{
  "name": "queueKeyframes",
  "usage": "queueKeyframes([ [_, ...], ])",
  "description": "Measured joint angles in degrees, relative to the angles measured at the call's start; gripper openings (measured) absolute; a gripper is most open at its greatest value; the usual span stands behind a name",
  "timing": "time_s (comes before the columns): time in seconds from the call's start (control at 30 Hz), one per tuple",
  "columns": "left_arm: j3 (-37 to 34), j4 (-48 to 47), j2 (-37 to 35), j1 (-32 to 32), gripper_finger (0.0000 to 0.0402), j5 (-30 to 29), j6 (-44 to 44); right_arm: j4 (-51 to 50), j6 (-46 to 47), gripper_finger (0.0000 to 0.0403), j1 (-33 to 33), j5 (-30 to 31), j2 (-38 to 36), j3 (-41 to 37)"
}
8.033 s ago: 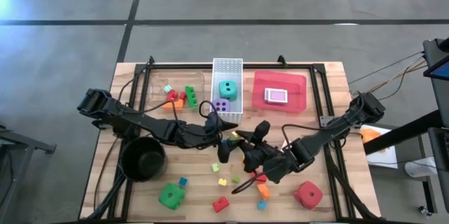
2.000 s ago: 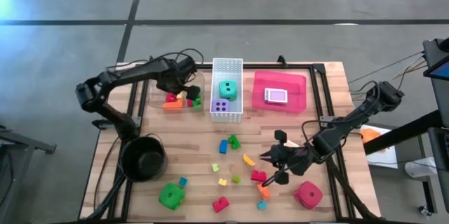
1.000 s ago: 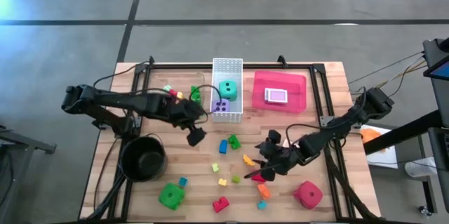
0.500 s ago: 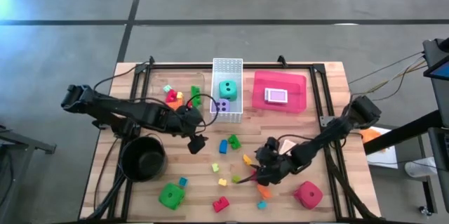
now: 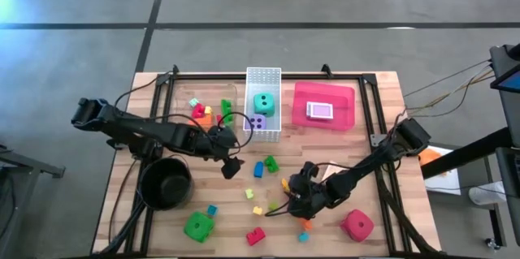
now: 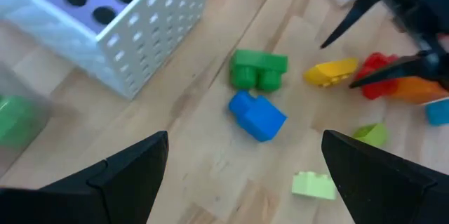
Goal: Pick & Place Toys
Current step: Put the yellow game piece into the transparent bin
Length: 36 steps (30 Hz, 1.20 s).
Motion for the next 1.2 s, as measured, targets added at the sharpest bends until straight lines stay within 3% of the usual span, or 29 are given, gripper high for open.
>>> queueKeyframes([
  [0.67, 0.0, 6.2, 0.0, 0.0, 0.0379, 0.45, 2.83, -2.08, 2.55, 0.028, -1.38, -0.18, 1.98, -0.19],
  [1.2, 0.07, 7.54, 0.0, 0.0, 0.0379, 0.63, 3.04, -3.17, 2.34, 0.0093, -1.38, -0.43, 1.97, -0.56],
])
